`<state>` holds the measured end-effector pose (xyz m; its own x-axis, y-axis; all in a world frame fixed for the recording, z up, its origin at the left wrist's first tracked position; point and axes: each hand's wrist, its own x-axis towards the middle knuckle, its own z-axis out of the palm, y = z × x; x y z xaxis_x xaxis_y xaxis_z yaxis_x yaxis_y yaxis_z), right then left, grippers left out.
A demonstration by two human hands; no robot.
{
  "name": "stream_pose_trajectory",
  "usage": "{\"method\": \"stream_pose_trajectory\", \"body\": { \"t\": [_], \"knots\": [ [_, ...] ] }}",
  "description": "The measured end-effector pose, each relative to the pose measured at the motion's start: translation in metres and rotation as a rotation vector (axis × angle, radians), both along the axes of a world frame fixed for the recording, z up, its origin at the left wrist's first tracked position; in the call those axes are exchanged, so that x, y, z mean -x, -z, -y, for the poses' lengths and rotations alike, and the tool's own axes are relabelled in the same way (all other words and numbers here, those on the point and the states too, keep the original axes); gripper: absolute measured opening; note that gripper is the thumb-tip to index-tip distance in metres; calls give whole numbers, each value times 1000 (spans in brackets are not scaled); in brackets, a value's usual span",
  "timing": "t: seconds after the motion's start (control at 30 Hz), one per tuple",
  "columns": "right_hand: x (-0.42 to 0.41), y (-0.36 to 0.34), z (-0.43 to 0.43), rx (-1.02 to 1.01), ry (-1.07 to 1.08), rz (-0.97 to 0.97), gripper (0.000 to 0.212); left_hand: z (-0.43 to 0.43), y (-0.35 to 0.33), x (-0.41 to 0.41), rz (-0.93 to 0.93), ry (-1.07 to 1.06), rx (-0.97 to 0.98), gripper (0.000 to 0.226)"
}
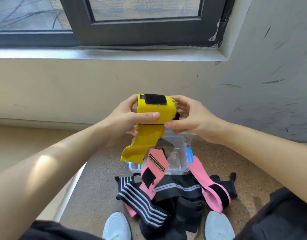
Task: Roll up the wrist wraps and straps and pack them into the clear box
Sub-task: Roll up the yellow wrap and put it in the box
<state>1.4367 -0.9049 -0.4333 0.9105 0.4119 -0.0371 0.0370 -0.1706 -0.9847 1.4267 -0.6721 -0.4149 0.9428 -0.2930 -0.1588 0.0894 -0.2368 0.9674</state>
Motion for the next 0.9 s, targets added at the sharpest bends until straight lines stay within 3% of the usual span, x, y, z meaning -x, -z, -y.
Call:
{"method": "stream_pose_trajectory", "body": {
  "t": [0.17, 0.33, 0.4, 0.53, 0.73, 0.77, 0.83, 0.9],
  "knots": [
    [12, 49, -13, 359, 110, 20, 38, -15, 12, 2, -81, -107, 86, 64],
    [16, 72, -32, 386, 99, 94, 7, -21, 15, 4, -141, -163, 164, 63],
    [14, 73, -32, 411, 89, 131, 14, -22, 17, 3, -117, -192, 135, 64],
    [11, 72, -13, 519, -110, 41, 15, -33, 20, -1, -53, -328, 69, 64],
    [13, 84, 14, 1050, -566, -91, 9, -32, 24, -1, -64, -216, -29, 65],
    [12, 82, 16, 1130, -604, -83, 18, -27, 26, 0, -72, -190, -32, 66],
    [6, 77, 18, 1087, -541, -67, 29, -18, 29, 2, -83, -140, -39, 66],
    [1, 68, 17, 825, -333, -89, 24, -12, 32, 4, -97, -101, -40, 67]
  ]
}}
